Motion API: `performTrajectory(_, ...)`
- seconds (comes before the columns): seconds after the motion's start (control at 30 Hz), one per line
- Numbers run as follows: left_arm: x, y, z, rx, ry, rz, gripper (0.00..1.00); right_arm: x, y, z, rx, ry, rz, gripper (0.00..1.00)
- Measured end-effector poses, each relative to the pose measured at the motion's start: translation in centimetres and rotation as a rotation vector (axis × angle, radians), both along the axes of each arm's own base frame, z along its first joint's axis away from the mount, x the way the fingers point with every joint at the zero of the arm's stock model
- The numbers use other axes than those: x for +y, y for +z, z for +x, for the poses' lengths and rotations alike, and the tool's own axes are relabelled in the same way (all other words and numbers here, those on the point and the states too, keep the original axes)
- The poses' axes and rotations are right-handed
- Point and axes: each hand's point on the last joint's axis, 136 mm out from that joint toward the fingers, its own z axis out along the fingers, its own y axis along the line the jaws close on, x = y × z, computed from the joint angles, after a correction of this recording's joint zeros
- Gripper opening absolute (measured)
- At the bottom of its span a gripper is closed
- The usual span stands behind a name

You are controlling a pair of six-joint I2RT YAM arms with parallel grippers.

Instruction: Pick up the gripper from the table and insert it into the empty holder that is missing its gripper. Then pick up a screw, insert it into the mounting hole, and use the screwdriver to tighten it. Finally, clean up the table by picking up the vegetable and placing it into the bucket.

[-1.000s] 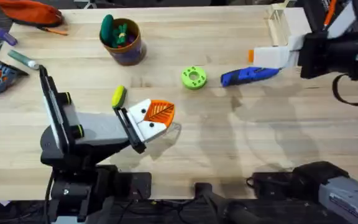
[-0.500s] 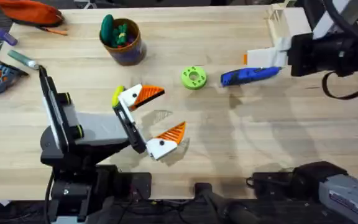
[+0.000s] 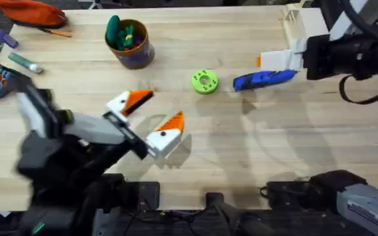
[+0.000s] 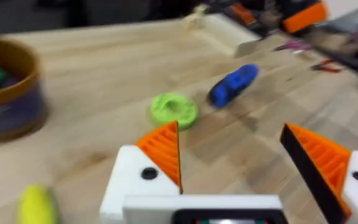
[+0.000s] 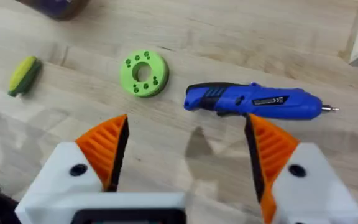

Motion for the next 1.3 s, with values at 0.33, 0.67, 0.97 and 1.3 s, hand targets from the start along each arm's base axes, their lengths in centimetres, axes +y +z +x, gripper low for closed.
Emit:
performTrajectory(0.33,5.3,10.3,-3.7,0.027,0.329,0.165,0.985,0.0,0.0,0.0,-0.001,0.000,0.000,0.993)
performTrajectory(0.67,8.7,10.6,-2.6,0.372,0.476,0.330,0.985,0.0,0.0,0.0,0.000,-0.001,0.001,0.992)
performTrajectory(0.97,10.8,8.3,-0.8,0.516,0.516,0.491,0.985,0.0,0.0,0.0,0.000,-0.001,0.001,0.993)
performTrajectory(1.3,11.8,0.6,6.1,0.871,0.433,0.661,0.989,0.0,0.0,0.0,0.000,-0.001,0.001,0.993)
